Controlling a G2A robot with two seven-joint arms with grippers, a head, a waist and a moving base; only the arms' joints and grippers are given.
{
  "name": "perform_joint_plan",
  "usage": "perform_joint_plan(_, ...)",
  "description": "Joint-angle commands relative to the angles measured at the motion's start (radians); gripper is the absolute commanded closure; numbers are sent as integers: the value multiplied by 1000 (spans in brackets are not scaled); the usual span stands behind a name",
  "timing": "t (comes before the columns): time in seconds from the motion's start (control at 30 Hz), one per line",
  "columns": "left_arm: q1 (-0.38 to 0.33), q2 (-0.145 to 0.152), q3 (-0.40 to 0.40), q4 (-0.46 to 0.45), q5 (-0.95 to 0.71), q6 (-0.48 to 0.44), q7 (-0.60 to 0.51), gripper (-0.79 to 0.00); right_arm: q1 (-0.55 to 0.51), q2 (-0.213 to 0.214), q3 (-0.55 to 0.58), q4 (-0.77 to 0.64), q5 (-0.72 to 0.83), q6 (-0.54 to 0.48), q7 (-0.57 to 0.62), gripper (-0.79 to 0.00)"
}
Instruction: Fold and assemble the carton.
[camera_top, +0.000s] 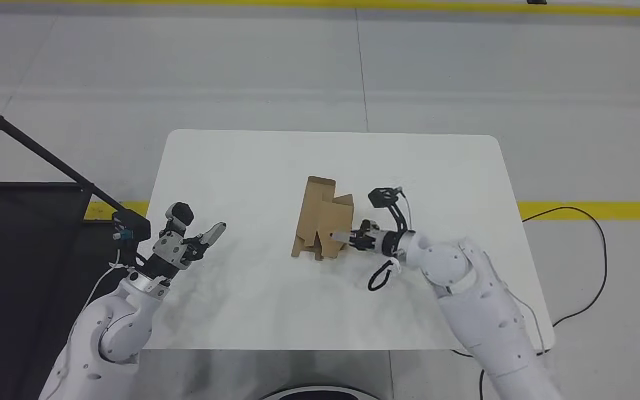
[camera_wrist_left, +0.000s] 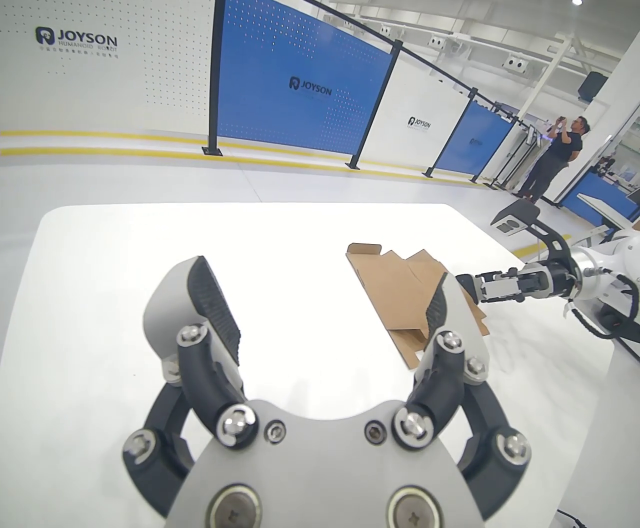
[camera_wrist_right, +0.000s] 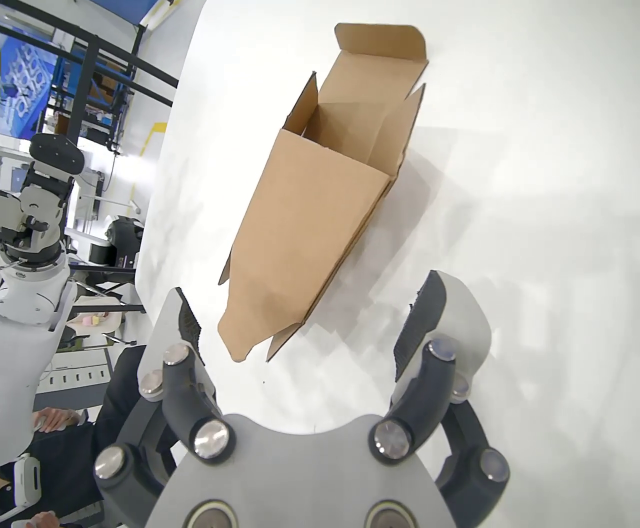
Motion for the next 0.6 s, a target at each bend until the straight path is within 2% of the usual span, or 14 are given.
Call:
perform_joint_plan(0.0, 0, 0, 0, 0, 0, 0, 0, -785, 13, -4, -11, 21, 25, -16, 8, -785)
perform_joint_plan(0.07, 0, 0, 0, 0, 0, 0, 0, -785, 25, -7, -20, 39, 29, -20, 2, -699)
perform_joint_plan(0.13, 0, 0, 0, 0, 0, 0, 0, -785, 33, -10, -30, 52, 34, -22, -2, -536)
perform_joint_plan(0.2, 0, 0, 0, 0, 0, 0, 0, -785, 42, -13, -38, 64, 41, -22, -5, -413)
perform_joint_plan(0.47, 0, 0, 0, 0, 0, 0, 0, -785, 76, -23, -63, 116, 64, -24, -9, -105)
perform_joint_plan(0.5, 0, 0, 0, 0, 0, 0, 0, -785, 79, -24, -64, 122, 67, -25, -11, -22)
perform_joint_plan(0.57, 0, 0, 0, 0, 0, 0, 0, -785, 83, -25, -66, 130, 71, -29, -16, 0)
